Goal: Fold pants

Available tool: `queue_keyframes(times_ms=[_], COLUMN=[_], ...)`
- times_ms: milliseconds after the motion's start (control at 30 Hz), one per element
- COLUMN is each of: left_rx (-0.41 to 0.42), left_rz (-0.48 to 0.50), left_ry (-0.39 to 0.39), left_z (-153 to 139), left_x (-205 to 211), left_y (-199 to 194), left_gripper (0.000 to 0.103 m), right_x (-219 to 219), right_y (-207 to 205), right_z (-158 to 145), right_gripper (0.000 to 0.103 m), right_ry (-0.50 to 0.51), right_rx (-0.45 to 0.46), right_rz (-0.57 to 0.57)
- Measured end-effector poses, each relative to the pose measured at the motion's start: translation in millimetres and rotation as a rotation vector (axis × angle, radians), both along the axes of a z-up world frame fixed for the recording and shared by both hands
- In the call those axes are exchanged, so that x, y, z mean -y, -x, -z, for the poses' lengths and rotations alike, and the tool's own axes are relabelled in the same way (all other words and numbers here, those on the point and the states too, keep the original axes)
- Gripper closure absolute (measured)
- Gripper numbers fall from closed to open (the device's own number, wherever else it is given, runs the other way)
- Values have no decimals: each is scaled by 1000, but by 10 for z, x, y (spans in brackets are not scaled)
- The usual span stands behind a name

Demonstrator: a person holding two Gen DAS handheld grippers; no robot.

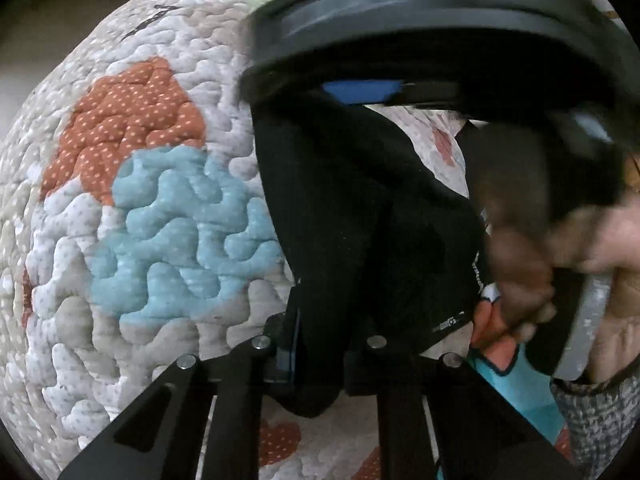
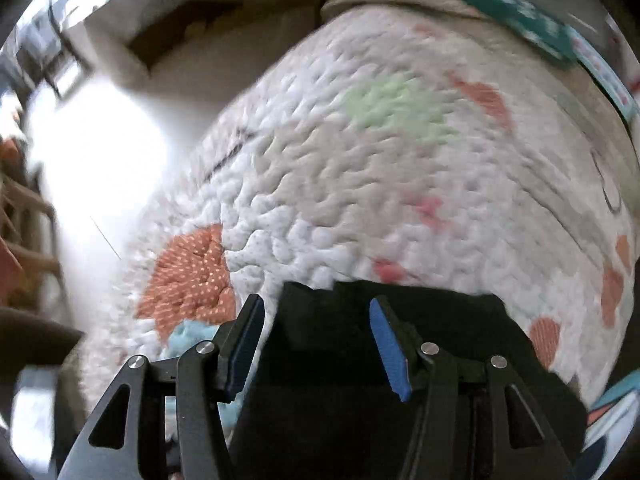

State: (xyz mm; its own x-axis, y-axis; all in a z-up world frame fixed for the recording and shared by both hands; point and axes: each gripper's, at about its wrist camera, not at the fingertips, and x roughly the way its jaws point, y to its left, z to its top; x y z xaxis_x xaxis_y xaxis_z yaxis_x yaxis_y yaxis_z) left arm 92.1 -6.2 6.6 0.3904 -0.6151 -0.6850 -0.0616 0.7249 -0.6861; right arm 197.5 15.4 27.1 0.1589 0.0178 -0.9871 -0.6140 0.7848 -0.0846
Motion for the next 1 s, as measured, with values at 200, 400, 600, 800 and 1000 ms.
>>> queue_keyframes(times_ms=[200,400,600,800,1000], left_rx=[7,13,20,-58,1], left_rz=[-11,-48,-150,-231,-290], left_ry=[-8,18,-18,-61,-81], left_z=[-34,-105,-180,-42,-190], left_x=[-70,-281,-678,-942,-1145], left_y=[14,36,61,105,340], left_gripper=[90,90,91,85,69], right_x=[23,-6,-358,-530,223], right_y=[-37,-44,-72,-194,-263], right_z=[-97,-254,-430,-269,-760], right_gripper=[91,92,92,70,45], right_ry=[11,-27,-100,-174,-338], right_rx=[-2,35,51,-9,92], right_rz=[44,60,39,56,209])
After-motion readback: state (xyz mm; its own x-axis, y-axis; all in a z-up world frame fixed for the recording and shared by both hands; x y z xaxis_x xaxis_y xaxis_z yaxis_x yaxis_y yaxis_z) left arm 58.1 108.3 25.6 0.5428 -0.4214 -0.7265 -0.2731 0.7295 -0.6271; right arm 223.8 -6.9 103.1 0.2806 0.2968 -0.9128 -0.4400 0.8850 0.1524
